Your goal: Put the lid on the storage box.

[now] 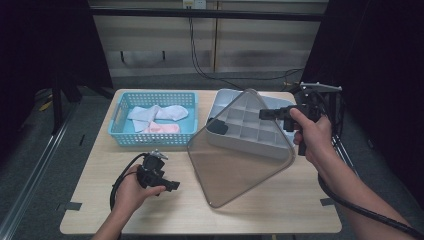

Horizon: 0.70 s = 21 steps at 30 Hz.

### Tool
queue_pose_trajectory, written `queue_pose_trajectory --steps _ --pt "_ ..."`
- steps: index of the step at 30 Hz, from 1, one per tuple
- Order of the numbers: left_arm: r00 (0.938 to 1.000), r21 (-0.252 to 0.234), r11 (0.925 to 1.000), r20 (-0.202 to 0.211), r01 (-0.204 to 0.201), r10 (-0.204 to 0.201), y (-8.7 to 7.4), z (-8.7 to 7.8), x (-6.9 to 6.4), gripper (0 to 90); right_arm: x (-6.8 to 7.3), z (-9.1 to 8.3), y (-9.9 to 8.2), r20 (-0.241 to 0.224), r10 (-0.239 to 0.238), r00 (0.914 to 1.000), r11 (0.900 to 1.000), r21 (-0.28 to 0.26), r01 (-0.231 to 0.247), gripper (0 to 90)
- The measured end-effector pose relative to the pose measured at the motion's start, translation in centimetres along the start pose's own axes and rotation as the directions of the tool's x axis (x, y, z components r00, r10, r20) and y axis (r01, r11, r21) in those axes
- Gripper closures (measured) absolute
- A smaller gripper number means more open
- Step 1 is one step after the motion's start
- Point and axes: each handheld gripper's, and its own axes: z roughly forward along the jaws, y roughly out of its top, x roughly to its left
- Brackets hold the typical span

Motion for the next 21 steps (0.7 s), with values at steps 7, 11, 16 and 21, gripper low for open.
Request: queue_pose_trajectory --steps 7,11,16,21 --pt "0.9998 -0.004 0.9998 0.004 0.018 -0.018 0.0 0.2 -0.1 22.8 1.2 -1.2 1.1 0.004 -0.020 0.9998 0.9995 -0.023 0.020 81.1" --pt "0.9999 0.007 0.9999 0.008 0.014 -0.014 -0.1 0.3 0.0 22.8 1.6 -1.9 1.9 0.000 -0.016 0.9999 0.9986 -0.050 0.016 81.1" --pt "0.9998 0.016 0.9998 0.014 0.011 -0.012 0.0 0.3 0.0 22.8 2.0 -2.5 2.9 -0.005 -0.015 0.9999 0.9966 -0.081 0.015 81.1" --pt "0.9998 0.019 0.9997 0.015 0.013 -0.013 -0.1 0.4 0.0 22.8 1.8 -2.8 3.6 -0.007 -0.006 1.0000 0.9951 -0.098 0.006 81.1"
